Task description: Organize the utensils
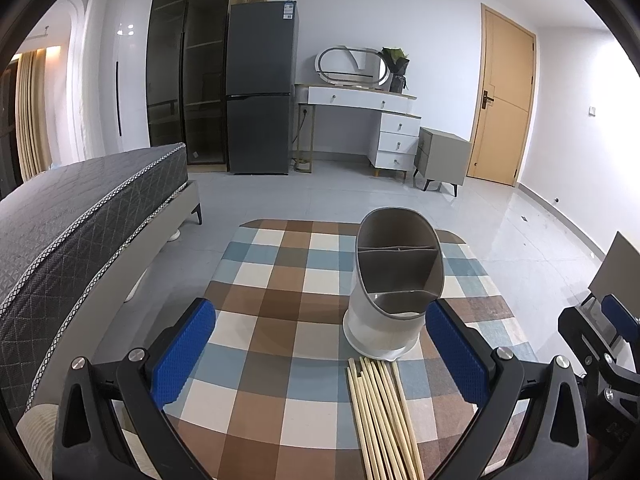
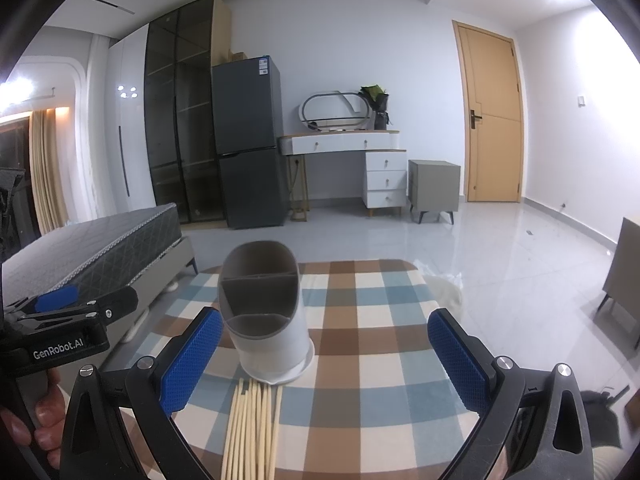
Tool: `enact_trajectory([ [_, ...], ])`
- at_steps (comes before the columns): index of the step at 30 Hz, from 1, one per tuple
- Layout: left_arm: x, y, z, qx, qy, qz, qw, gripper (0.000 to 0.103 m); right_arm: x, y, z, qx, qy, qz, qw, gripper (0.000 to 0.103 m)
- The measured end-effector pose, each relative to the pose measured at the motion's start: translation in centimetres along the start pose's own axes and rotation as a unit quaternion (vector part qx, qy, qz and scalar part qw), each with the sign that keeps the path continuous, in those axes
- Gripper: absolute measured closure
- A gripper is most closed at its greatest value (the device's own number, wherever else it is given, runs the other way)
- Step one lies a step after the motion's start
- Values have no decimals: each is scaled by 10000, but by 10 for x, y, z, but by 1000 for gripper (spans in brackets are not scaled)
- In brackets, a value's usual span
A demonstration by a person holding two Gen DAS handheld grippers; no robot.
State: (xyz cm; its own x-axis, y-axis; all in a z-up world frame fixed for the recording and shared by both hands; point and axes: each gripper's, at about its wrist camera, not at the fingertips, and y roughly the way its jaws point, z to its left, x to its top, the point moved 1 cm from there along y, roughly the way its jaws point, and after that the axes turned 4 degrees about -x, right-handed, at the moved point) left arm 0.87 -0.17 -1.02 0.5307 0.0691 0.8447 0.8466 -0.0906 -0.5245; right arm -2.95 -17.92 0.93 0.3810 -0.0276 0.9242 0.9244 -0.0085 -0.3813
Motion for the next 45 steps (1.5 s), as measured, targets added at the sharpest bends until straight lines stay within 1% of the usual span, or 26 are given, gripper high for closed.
enact_trajectory([
  [7,0,0,-1,-11,10,13,10000,1,0,0,-1,2,-3,9,10000,0],
  [17,-1,5,-1,-39,33,170,9998,1,0,5,-1,85,65,87,9999,0],
  [21,-4,18,2,-41,39,394,9992,1,-1,12,1,63,89,215,9997,0],
  [23,-8,30,6,-236,-27,672,9975,1,-3,19,2,24,81,320,9995,0],
  [24,-10,37,8,-307,-83,830,9960,1,-3,23,2,13,84,388,9992,0],
  [25,-13,44,9,-299,-127,984,9946,1,-4,27,2,-3,99,450,9989,0],
  [28,-25,71,15,-166,-199,1543,9877,1,-5,37,2,-27,109,534,9985,0],
  [31,-43,100,21,-56,-274,2192,9753,1,-7,48,5,29,70,642,9979,0],
  [33,-54,117,26,6,-367,2596,9650,1,-9,57,7,75,46,742,9972,0],
  [34,-61,127,28,12,-411,2820,9585,1,-10,62,9,93,37,795,9968,0],
  [36,-70,136,28,17,-466,3105,9494,4,-11,71,11,144,11,903,9958,0],
  [37,-74,142,29,11,-511,3221,9453,5,-12,75,11,178,23,939,9954,0],
  [40,-78,153,28,5,-575,3385,9392,6,-12,81,8,201,97,936,9954,0],
  [43,-79,160,21,36,-557,3418,9381,7,-14,88,2,243,211,1063,9938,0],
  [45,-79,164,15,71,-436,3460,9372,7,-15,91,0,276,305,1150,9925,0],
])
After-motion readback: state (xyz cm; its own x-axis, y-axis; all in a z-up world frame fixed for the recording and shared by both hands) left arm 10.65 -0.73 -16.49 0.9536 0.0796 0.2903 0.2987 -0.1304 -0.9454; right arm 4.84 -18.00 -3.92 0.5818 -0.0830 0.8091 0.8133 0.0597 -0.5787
